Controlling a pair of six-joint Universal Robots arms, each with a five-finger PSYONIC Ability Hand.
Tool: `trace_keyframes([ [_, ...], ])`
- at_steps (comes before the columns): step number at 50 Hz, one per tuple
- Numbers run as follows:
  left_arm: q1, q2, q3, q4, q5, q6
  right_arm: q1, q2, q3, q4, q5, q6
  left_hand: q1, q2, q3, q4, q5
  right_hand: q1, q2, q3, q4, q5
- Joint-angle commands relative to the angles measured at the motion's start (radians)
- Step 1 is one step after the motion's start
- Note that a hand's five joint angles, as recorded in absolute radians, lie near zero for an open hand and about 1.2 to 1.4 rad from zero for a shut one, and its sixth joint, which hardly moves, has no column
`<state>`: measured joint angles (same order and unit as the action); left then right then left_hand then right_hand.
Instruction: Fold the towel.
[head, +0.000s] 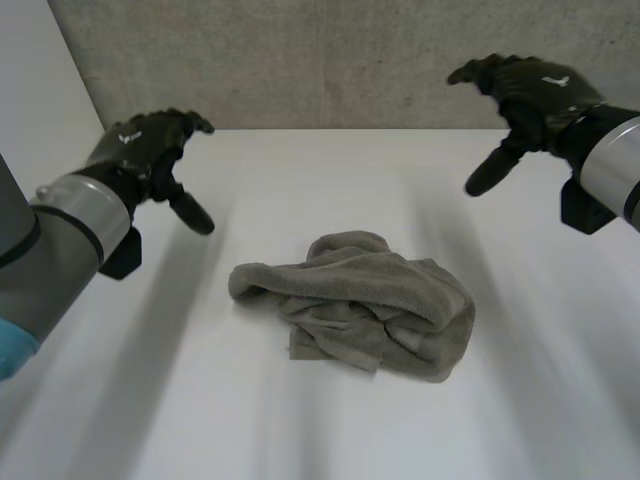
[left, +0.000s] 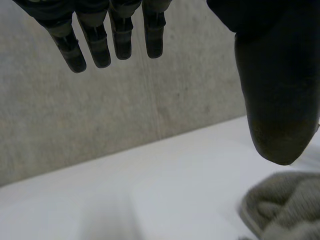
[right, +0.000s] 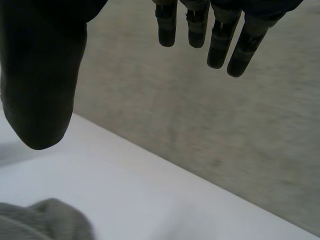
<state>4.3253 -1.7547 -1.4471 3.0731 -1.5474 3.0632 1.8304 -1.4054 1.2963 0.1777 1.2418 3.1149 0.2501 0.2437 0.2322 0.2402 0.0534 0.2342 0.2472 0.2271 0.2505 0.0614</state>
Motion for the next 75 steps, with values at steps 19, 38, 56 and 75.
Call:
trace_keyframes([
  [19,0.043,-0.239,-0.217,0.138,0.190,-0.008,0.098,0.661,-0.337,0.128,-0.188,-0.018,-0.025,-0.018,-0.058,-0.066,-0.003,0.000,-0.013,-0.053,-0.076,-0.002],
  [38,0.034,-0.246,-0.017,0.219,0.230,-0.099,0.128,0.570,-0.443,0.123,-0.164,-0.136,1.146,1.153,-0.058,-0.066,1.168,1.162,1.149,-0.053,-0.076,1.160],
  [56,0.036,0.101,0.317,0.289,0.101,-0.278,0.073,-0.021,-0.119,-0.521,-0.053,0.054,1.146,1.153,-0.058,-0.066,1.168,1.162,1.149,-0.053,-0.076,1.160],
  [75,0.014,-0.066,-0.370,0.443,0.260,0.110,0.012,0.032,0.537,-0.282,-0.220,-0.422,1.146,1.153,-0.058,-0.066,1.168,-0.017,-0.030,-0.053,-0.076,-0.018],
])
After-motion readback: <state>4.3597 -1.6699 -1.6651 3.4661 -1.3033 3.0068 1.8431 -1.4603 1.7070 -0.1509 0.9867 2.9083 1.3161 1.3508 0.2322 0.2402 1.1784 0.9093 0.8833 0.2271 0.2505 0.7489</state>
